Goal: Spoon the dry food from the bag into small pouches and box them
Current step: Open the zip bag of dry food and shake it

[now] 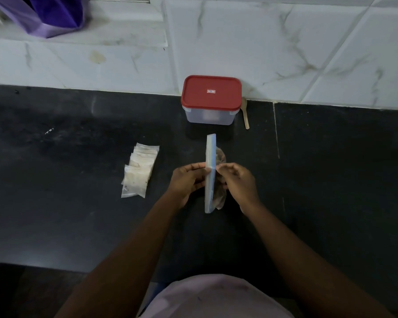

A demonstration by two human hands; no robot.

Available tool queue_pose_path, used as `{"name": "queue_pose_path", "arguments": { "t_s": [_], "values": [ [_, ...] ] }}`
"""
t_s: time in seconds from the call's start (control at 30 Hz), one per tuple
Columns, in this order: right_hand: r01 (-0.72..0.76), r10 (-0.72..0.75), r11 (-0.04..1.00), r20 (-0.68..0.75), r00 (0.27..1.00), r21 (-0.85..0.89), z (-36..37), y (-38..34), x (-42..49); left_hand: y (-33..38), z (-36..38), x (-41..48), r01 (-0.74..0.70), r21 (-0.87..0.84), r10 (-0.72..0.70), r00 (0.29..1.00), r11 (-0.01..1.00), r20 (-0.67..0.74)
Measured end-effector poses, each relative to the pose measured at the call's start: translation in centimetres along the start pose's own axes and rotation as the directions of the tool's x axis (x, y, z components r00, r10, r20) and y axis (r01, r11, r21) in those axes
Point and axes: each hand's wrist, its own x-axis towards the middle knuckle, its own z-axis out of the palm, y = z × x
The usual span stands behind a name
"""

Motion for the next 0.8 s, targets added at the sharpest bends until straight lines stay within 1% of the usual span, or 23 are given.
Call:
{"name": "queue_pose_path", "arguments": {
  "t_s": [0.1,0.23,0.37,0.47,0.57,0.63,0.73,0.8],
  "values": [
    [-0.059,0.054,0.995,0.059,0.997,0.076,0.9,-0.9,-0.3,0.3,-0.4,-0.2,-0.014,0.002,0.014,1.000,1.000,0.025],
    [-0.054,0.041,0.984,0.085,0.996,0.167,2.0,-2.1,-0.7,0.9,-1.0,-0.3,-0.045,0.040,0.043,0.998,0.998,0.049],
    [-0.025,0.019,0.979,0.034,0.999,0.202,3.1,-3.1,-1.1,1.5,-1.5,-0.4,-0.102,0.134,0.096,0.994,0.986,0.051],
    [-0.020,0.020,0.983,0.003,1.000,0.185,3.5,-3.6,-1.4,1.9,-1.9,-0.4,-0.125,0.202,0.116,0.992,0.971,0.058],
    [-0.013,0.018,0.981,-0.027,0.999,0.194,3.5,-3.8,-1.7,2.3,-2.2,-0.3,-0.135,0.233,0.121,0.990,0.963,0.074],
    [-0.019,0.032,0.968,-0.045,0.998,0.251,3.5,-4.1,-1.8,2.7,-2.2,-0.4,-0.130,0.220,0.116,0.991,0.967,0.072],
    [-0.076,0.084,0.930,-0.006,0.996,0.361,3.6,-4.7,-1.9,3.5,-2.0,-0.9,-0.114,0.193,0.095,0.990,0.975,0.104],
    [-0.097,0.099,0.923,0.013,0.995,0.371,3.6,-5.2,-2.1,3.9,-1.8,-1.0,-0.125,0.233,0.095,0.986,0.964,0.134]
  ]
}}
